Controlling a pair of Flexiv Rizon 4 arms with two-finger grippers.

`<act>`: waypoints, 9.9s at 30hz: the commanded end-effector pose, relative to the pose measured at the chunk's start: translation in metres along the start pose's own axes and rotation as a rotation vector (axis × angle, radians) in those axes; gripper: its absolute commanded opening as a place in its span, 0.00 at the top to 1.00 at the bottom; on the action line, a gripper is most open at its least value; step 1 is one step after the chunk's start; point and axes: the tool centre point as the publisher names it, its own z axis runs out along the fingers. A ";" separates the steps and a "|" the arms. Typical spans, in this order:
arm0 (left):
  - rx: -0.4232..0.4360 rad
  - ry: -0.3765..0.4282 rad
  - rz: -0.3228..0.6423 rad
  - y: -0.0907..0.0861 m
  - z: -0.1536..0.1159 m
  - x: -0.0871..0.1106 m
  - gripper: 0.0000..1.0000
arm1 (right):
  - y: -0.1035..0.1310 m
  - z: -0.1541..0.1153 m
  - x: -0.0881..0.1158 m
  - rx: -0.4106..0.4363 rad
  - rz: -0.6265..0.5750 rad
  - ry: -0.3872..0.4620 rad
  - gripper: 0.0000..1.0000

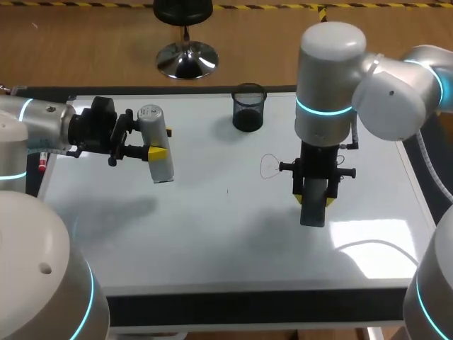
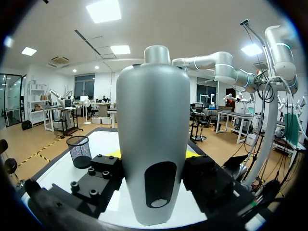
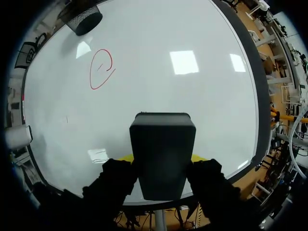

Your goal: Pick up the inspection probe, press it on each red-marked spot on the whiteboard one by one, put down the probe, pick up the eraser, and wipe off all the red marks.

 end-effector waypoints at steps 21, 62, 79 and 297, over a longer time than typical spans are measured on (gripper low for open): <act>0.000 0.001 0.002 -0.001 -0.001 0.000 1.00 | 0.013 -0.020 -0.066 -0.029 -0.045 0.093 1.00; 0.004 0.019 -0.007 0.001 0.020 -0.001 1.00 | 0.013 -0.020 -0.066 -0.029 -0.045 0.093 1.00; 0.024 0.091 0.011 -0.001 0.086 -0.008 1.00 | 0.013 -0.020 -0.066 -0.029 -0.045 0.093 1.00; -0.044 0.090 0.046 0.043 0.239 -0.085 1.00 | 0.013 -0.020 -0.066 -0.029 -0.045 0.093 1.00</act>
